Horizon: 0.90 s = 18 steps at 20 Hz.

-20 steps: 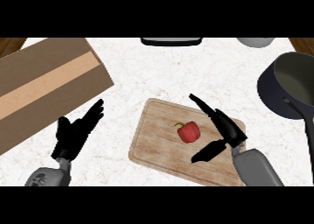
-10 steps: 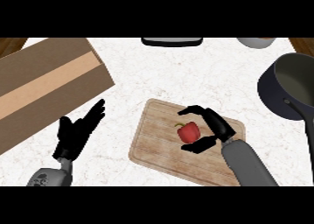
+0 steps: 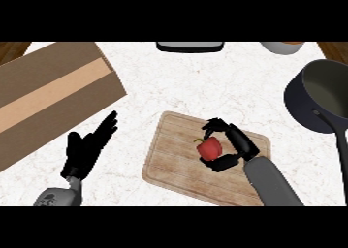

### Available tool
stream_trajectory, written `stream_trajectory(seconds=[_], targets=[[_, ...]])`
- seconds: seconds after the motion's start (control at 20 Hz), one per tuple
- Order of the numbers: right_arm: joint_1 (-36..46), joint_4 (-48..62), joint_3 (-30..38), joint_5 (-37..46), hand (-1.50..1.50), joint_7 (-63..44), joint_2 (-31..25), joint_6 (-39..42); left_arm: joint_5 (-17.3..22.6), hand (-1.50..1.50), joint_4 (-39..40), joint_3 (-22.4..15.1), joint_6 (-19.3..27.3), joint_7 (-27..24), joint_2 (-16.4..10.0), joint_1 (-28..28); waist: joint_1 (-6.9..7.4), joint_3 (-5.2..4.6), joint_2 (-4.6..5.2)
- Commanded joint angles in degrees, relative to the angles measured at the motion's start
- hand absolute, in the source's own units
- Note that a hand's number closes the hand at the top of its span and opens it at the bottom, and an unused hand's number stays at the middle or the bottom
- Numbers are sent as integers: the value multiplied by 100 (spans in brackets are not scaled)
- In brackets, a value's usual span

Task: Pick the bell pepper from the cutting board and place it in the pot

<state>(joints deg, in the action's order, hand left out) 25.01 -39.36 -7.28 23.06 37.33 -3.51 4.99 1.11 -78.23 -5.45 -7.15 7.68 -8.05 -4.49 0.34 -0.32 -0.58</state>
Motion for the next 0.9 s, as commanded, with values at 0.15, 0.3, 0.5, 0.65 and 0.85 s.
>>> stream_trajectory(seconds=[0.15, 0.3, 0.5, 0.65, 0.85], targets=[[-840, 235, 992, -892, 150, 1437, -1878, 1350, -13, 0, -59, 90, -26, -160, -99, 271, -269, 50, 75], [-1072, 502, 1531, -1327, 150, 1589, -2749, 2011, 59, 0, -60, 296, 84, -68, -159, 236, -499, 77, 129], [-1381, 753, 1970, -1683, 150, 2297, -4005, 2638, 97, 0, -81, 268, -14, -124, -162, 246, -324, 88, 119], [-1545, 1047, 2170, -2007, 150, 2464, -4445, 3106, 154, 0, -260, 244, -40, -20, -133, 170, -174, 104, 102], [-1661, 1185, 2225, -2067, 150, 2766, -4974, 3080, 66, 0, -93, 103, 47, 73, 67, -36, -117, 92, 108]])
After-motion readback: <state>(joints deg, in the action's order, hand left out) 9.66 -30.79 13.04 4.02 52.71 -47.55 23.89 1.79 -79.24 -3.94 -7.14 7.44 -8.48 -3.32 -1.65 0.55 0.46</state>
